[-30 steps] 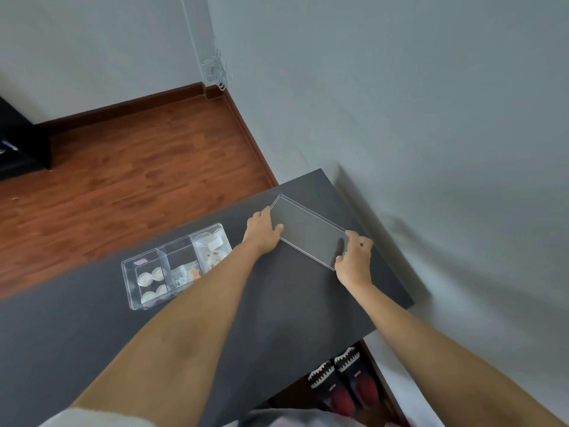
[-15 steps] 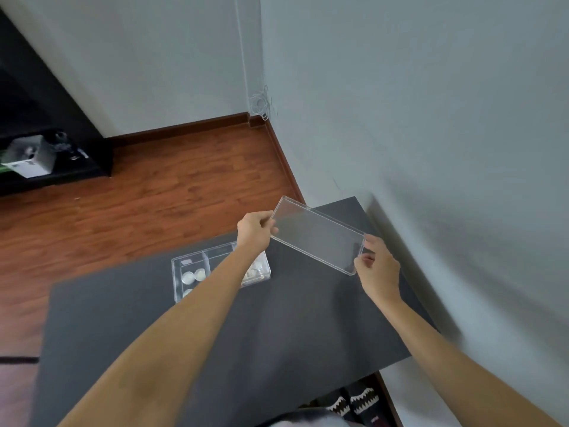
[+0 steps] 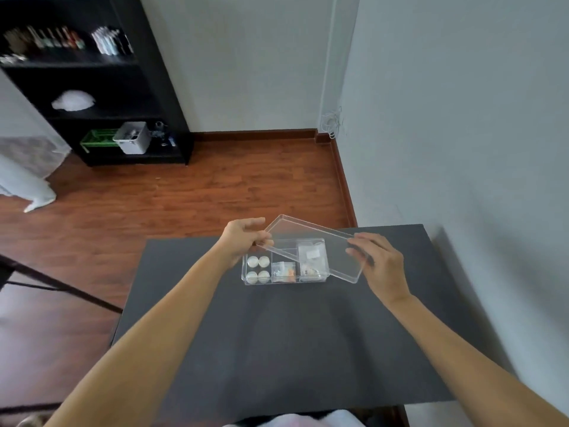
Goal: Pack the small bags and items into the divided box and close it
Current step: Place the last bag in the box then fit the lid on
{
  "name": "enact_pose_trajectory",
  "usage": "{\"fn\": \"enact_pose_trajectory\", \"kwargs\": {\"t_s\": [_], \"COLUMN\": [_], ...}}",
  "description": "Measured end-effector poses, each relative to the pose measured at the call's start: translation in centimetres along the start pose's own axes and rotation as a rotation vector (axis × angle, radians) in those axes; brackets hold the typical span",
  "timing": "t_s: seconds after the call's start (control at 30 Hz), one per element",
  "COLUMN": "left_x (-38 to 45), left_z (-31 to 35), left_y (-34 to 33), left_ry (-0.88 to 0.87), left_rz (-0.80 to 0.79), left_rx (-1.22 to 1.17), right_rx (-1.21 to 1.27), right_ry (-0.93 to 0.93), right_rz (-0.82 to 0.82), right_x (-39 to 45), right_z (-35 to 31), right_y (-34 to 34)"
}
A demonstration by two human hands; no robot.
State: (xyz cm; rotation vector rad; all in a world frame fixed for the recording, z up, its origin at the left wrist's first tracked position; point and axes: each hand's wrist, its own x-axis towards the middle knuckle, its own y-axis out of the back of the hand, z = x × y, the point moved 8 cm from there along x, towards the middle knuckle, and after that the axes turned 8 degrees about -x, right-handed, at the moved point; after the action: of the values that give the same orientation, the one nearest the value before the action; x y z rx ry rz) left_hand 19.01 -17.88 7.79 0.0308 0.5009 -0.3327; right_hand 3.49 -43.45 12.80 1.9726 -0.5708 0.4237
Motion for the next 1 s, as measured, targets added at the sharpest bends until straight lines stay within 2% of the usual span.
{"fn": "enact_pose_trajectory", "kwargs": {"t_s": [0.1,0.2,0.33,0.4,0.47,0.63,0.7,0.83,0.93,1.0], "left_x": [-0.7,-1.4,-1.7,-1.9,-1.8,-1.3,-1.0,-0.4,0.0,0.1], "left_z": [-0.5,-0.8,-1.1,-1.1,-1.3,-1.8,-2.0,-3.4,-4.4,-5.1], "left_y": [2.1,3.8,5.2,5.2,5.2,4.6,4.6,5.3,5.7,5.6], "left_ry": [0.051,0.077,0.132,0.165,0.165,0.043,-0.017,-0.057,-0.032,-0.001], "left_rz": [0.027,0.057,0.099,0.094,0.073,0.057,0.104,0.228,0.296,0.302], "left_rx": [-0.091,-0.125,-0.219,-0.258,-0.193,-0.025,0.045,0.154,0.249,0.315], "right_rx": [-0.035,-0.034,-0.006,0.053,0.140,0.339,0.361,0.170,-0.101,-0.184], "right_ry": [0.111,0.264,0.265,0.156,-0.019,-0.365,-0.486,-0.658,-0.608,-0.609], "right_rz": [-0.002,0.065,0.076,0.027,-0.034,-0.158,-0.198,-0.351,-0.440,-0.488], "right_x": [0.9,1.0,1.3,1.7,2.1,1.7,1.3,0.3,0.2,0.1], "right_z": [-2.6,-5.0,-6.0,-5.4,-4.3,-1.8,-1.0,0.7,1.1,1.3], "right_y": [-0.9,-0.8,-1.0,-1.7,-2.5,-5.0,-6.3,-8.8,-10.1,-10.9]}}
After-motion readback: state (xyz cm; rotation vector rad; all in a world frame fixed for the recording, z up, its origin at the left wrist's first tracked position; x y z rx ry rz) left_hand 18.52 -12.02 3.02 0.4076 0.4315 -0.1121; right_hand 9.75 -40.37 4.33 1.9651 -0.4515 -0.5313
